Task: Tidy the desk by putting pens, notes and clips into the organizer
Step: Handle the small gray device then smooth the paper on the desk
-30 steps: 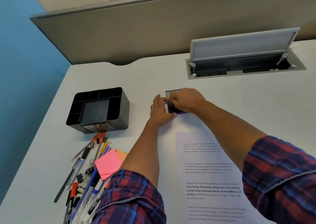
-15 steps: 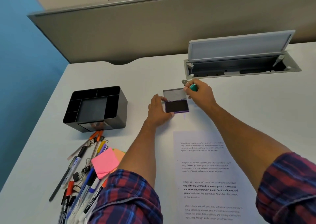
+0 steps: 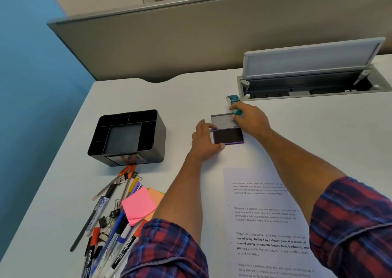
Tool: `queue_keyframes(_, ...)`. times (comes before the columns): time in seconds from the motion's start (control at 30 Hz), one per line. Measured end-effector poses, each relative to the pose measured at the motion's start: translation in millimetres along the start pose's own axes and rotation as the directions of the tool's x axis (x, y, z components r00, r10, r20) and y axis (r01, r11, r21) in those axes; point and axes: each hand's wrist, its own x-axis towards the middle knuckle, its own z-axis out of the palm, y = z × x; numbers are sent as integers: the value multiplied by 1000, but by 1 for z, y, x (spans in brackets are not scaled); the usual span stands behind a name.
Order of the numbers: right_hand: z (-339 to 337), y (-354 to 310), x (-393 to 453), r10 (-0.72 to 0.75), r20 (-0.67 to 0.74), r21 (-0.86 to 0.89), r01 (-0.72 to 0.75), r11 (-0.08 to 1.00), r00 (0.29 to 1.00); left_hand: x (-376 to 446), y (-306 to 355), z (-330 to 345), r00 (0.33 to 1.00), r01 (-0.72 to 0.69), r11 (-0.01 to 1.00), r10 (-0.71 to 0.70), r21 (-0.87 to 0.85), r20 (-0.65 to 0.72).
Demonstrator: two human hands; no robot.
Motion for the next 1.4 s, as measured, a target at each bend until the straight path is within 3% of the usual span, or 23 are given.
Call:
queue_keyframes(0.33,1,-11,-4,57,-87,350,-23,937,995,-8,8,-4,999,22,996,-26,-88,-43)
queue_keyframes(0.5,-13,-13,-19,-38,-189,475,125,871,981,-9,13,-7,996,77,986,-82,-146,-29)
queue_keyframes(0.67,-18,-4,-43,-190,-194,398,254,882,962,-13,13,-9,997,79,983,-78,-166,10)
queue_keyframes(0.8,-14,11,-60,-280,-63,290,286,913,958,-14,11,-11,999,27,995,-23,-101,45)
queue_keyframes(0.93,-5,22,-72,-255,27,128,250,960,967,-14,8,-11,997,27,997,-21,-71,76)
queue_keyframes(1.4,-11,12,-83,-238,-24,69,239,969,971,-15,11,-9,997,42,999,-43,14,67)
